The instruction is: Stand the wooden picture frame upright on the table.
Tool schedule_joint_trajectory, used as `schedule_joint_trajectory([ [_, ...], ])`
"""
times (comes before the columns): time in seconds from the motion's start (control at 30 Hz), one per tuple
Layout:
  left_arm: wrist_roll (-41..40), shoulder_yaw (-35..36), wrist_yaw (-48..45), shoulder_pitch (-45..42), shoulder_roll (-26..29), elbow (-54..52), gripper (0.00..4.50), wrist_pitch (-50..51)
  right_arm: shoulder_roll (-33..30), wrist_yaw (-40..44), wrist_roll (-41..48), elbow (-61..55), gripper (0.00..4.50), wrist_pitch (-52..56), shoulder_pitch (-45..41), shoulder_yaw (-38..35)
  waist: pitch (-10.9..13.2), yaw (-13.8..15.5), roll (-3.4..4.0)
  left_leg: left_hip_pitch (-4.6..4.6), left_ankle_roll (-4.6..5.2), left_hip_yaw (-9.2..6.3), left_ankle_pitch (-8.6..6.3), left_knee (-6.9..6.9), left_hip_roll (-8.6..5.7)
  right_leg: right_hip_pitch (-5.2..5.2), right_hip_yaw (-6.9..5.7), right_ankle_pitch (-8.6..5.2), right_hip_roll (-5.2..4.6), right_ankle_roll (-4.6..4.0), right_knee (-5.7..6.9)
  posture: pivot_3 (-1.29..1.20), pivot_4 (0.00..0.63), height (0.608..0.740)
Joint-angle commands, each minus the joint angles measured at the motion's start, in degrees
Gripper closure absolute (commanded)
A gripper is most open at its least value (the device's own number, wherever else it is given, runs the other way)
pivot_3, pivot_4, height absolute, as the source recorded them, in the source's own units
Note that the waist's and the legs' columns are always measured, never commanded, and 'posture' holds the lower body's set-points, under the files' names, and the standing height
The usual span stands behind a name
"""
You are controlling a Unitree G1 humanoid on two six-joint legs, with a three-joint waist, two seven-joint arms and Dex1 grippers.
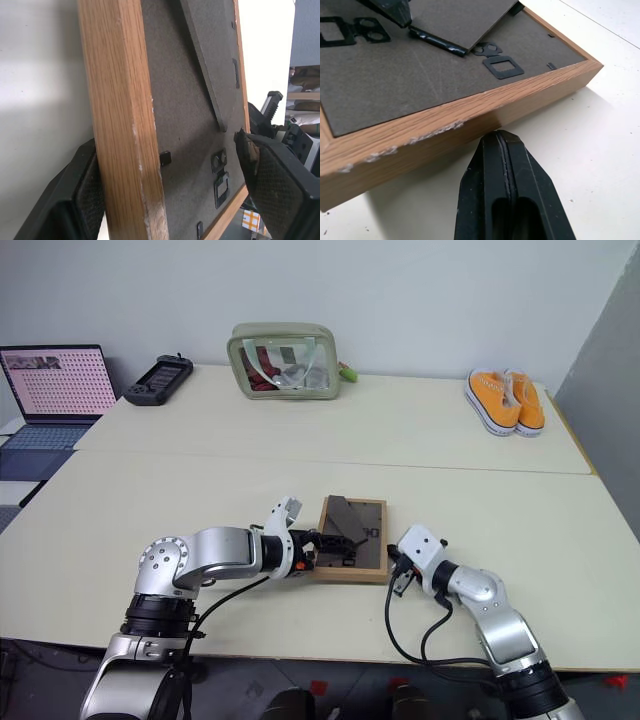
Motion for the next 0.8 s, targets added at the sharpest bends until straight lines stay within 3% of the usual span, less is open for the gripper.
schedule_joint_trajectory([
  [0.03, -0.3, 0.4, -0.2, -0.2, -0.6, 1.0, 0.55, -0.2, -1.3, 0.5, 0.1, -1.6, 4.50, -1.5, -0.4, -1.0, 0.0, 0.0, 0.00, -0.01, 0.00, 0.00, 0.00, 0.00, 0.00, 0.00, 0.00, 0.00, 0.00, 0.00, -0.02, 0.00, 0.150, 0.740],
  [0.2, -0.3, 0.8, -1.9, -1.4, -0.9, 1.7, 0.55, 0.7, -1.7, 0.4, 0.2, -1.3, 4.50, -2.0, -0.3, -1.0, 0.0, 0.0, 0.00, -0.01, 0.00, -0.01, 0.00, -0.01, 0.00, 0.00, -0.01, 0.00, 0.00, 0.00, -0.03, 0.00, 0.150, 0.740],
  [0.3, -0.3, 1.1, -3.2, -2.3, -1.2, 1.8, 0.97, 1.1, -1.5, 0.1, 0.1, -0.8, 4.50, -2.3, -0.6, -0.9, 0.0, 0.0, 0.00, -0.04, 0.00, 0.00, 0.00, -0.02, 0.00, -0.01, -0.01, 0.00, 0.00, 0.00, -0.09, 0.00, 0.150, 0.740],
  [0.63, -0.3, 1.7, -4.8, -3.6, -1.6, 2.3, 3.13, 1.1, -1.4, -0.4, -0.1, -0.3, 4.50, -3.1, -0.5, -0.8, 0.0, 0.0, -0.01, -0.10, 0.00, -0.01, 0.00, -0.08, 0.00, -0.02, -0.02, 0.01, 0.00, 0.01, -0.26, 0.00, 0.150, 0.740],
  [0.8, -0.3, 2.1, -6.1, -4.3, -2.1, 2.2, 3.23, 1.4, -1.4, -0.5, -0.1, -0.1, 4.50, -3.3, -0.7, -0.8, 0.0, 0.0, -0.02, -0.12, 0.00, -0.01, 0.00, -0.08, 0.00, -0.02, -0.01, 0.02, 0.00, 0.02, -0.31, 0.00, 0.150, 0.740],
])
